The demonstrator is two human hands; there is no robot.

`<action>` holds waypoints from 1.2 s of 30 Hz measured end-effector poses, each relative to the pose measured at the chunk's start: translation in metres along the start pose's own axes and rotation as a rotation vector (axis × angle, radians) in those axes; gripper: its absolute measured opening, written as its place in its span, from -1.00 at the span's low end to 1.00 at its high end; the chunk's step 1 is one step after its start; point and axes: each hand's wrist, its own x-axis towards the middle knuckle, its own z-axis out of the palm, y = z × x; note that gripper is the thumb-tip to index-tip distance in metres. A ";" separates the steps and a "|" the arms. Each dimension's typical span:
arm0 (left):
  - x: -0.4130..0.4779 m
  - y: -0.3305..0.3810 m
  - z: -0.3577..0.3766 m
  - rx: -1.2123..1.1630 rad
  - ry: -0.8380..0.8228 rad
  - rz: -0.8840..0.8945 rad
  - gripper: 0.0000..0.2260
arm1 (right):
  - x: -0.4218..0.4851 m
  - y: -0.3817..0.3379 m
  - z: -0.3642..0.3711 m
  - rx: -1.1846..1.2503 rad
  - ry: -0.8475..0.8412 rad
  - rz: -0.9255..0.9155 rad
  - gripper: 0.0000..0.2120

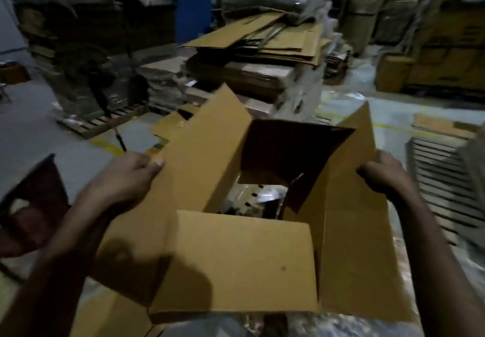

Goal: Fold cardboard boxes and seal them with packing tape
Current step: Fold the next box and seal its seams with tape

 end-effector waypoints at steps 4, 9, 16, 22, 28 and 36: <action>-0.011 0.066 0.061 -0.046 -0.259 0.025 -0.63 | -0.007 0.075 -0.048 -0.210 0.073 0.156 -0.81; -0.029 0.098 0.154 -0.283 -0.369 0.118 -0.35 | -0.012 0.132 -0.085 -0.365 0.047 0.259 -0.73; -0.048 0.127 0.149 -0.407 -0.332 0.119 -0.63 | -0.019 0.101 -0.159 -0.365 0.030 0.206 -0.81; -0.017 0.132 0.117 0.256 -0.065 0.315 -0.63 | -0.014 0.065 -0.165 -0.469 -0.016 0.211 -0.92; 0.020 0.106 0.127 -0.044 -0.232 0.257 -0.73 | -0.007 0.031 -0.133 -0.482 0.073 0.129 -0.81; 0.021 0.112 0.113 -0.357 -0.749 0.046 -0.76 | -0.026 0.038 -0.117 -0.331 -0.028 0.141 -0.71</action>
